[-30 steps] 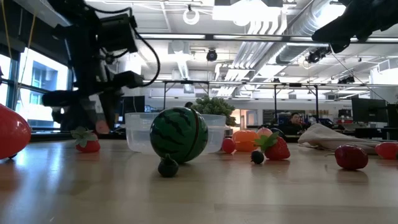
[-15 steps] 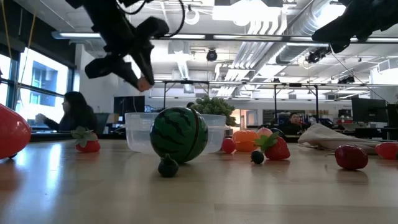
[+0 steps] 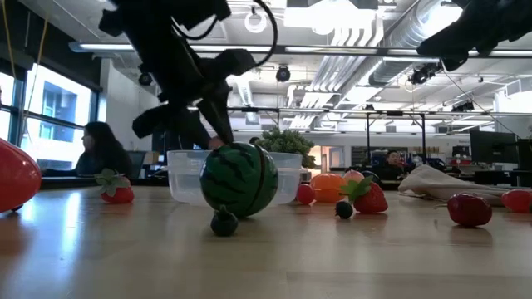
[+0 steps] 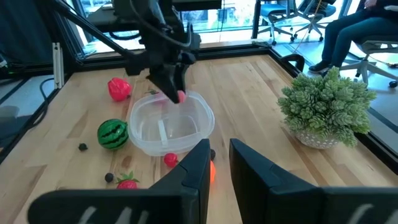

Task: Pick and placing Produce into tupperware
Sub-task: Put the bottom pink peach into the transparent bin

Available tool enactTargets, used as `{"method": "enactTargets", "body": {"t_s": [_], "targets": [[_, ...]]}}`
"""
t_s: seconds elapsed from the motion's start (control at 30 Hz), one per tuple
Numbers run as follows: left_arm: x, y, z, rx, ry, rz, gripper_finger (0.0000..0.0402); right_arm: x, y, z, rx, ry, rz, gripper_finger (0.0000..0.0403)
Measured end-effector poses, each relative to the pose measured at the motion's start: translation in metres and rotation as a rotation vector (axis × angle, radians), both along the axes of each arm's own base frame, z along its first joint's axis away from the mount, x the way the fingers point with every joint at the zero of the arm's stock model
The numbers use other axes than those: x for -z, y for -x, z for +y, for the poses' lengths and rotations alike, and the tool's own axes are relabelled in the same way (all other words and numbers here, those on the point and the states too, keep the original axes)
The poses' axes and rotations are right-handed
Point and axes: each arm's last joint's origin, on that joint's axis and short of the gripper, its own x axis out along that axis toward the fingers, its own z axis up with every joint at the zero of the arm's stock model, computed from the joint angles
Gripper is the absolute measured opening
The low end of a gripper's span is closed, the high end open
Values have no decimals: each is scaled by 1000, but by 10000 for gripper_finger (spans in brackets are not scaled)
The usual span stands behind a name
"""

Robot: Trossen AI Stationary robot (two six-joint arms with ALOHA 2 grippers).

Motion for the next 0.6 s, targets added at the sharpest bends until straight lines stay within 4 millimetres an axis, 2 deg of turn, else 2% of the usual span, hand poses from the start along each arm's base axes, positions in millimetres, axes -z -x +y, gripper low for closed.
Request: {"method": "enactTargets", "body": {"t_s": [0.27,0.6], "targets": [[20,-6,-1,13,19,59,120,0,0,0,-2,-1,4,52],[22,-5,-1,182,-87,133,120,1,0,0,-1,-1,7,52]]}}
